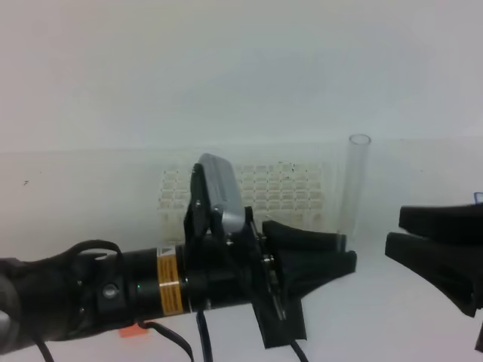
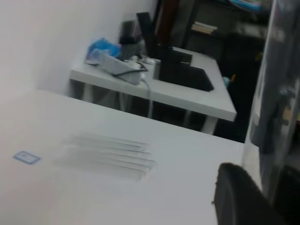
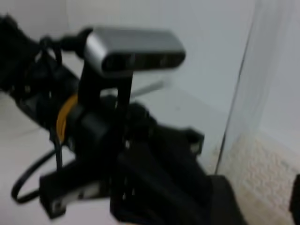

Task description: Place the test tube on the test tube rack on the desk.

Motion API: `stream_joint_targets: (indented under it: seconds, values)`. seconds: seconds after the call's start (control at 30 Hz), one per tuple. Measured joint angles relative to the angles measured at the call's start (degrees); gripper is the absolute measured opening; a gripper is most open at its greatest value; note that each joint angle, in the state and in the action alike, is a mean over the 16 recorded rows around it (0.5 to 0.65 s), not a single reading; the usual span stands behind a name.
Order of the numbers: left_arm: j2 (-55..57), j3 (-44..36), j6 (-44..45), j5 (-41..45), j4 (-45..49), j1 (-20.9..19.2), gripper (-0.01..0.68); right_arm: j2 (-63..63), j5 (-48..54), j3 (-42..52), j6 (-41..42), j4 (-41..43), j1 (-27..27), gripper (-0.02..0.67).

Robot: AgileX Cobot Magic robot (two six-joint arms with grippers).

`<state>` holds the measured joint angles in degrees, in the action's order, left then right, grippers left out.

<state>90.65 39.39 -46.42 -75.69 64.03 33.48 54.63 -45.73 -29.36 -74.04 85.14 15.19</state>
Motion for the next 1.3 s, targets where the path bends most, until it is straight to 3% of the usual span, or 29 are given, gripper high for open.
stream_joint_targets:
  seconds: [0.3, 0.43, 0.67, 0.83, 1.1, 1.3]
  values:
    - [-0.19, 0.0, -1.63, 0.07, -2.65, 5.32, -0.001, 0.54, -4.29, -2.42, 4.28, -10.53, 0.0, 0.488]
    - [-0.19, 0.0, -1.77, 0.1, -3.38, 6.05, -0.001, 0.57, -5.2, -3.11, 4.46, -12.61, 0.0, 0.525]
    - [-0.19, 0.0, -2.69, 0.12, -3.6, 6.16, -0.001, 2.01, -7.24, -3.58, 4.51, -14.98, 0.0, 0.532]
    - [-0.19, 0.0, -3.88, 0.12, -3.52, 6.16, -0.001, 4.57, -9.02, -3.8, 4.51, -16.27, 0.0, 0.488]
    - [-0.19, 0.0, -5.84, 0.71, -2.99, 6.16, 0.006, 9.19, -12.13, -5.5, 4.43, -15.42, 0.02, 0.29]
    - [-0.19, 0.0, -10.4, 1.45, -2.15, 6.13, 0.093, 10.61, -12.73, -8.2, 3.54, -11.66, 0.08, 0.155]
